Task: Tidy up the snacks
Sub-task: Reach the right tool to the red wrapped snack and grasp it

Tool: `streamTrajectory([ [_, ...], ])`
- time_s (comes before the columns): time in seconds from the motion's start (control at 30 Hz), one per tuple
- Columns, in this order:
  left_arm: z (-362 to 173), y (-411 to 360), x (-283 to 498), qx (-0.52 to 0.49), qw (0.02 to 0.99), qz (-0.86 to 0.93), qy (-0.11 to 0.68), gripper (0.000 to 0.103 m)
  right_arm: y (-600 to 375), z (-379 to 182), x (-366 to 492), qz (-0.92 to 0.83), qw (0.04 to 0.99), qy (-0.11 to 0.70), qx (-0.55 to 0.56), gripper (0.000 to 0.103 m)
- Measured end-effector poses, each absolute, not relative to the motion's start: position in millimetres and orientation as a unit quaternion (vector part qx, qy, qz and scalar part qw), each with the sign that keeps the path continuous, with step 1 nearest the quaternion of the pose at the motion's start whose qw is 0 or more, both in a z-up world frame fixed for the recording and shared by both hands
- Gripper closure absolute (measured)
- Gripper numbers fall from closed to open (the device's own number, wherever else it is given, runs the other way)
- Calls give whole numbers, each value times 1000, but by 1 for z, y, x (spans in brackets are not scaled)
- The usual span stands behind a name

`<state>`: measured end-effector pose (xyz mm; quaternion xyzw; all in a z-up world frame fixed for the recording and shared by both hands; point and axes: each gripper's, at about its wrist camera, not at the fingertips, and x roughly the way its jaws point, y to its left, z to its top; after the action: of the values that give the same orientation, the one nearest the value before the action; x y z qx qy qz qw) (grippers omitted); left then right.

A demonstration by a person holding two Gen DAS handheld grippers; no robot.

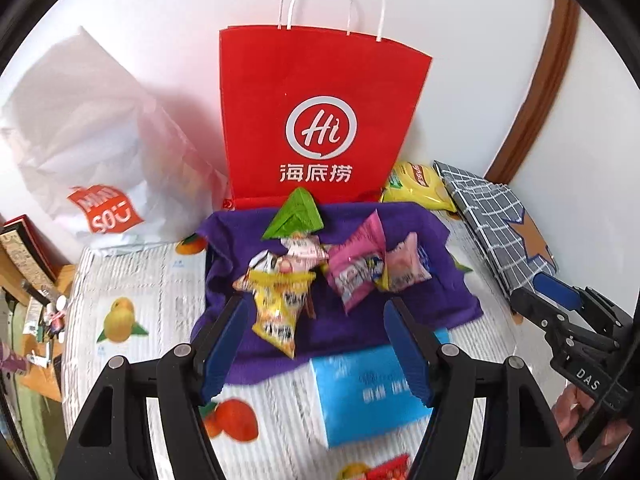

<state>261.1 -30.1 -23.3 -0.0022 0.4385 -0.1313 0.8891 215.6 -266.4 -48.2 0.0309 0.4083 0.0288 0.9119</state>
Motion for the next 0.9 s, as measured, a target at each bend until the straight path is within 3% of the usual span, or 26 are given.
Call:
streamTrajectory([
  [0.1,-23,-22,242,-2,890,-125,439,33,-263,-52,197,35,907,417,38,49],
  [0.3,-33,2,205,-13,887,-104,449,33,-247,-63,161,55,903,425,21,34],
  [0.67,-54,38,156,-26,886,-72,457,33,-215,-117,121,88,879,469,11,34],
  [0.9,-71,52,141,-45,878,-70,471,33,-185,-148,108,112,860,497,-11,44],
])
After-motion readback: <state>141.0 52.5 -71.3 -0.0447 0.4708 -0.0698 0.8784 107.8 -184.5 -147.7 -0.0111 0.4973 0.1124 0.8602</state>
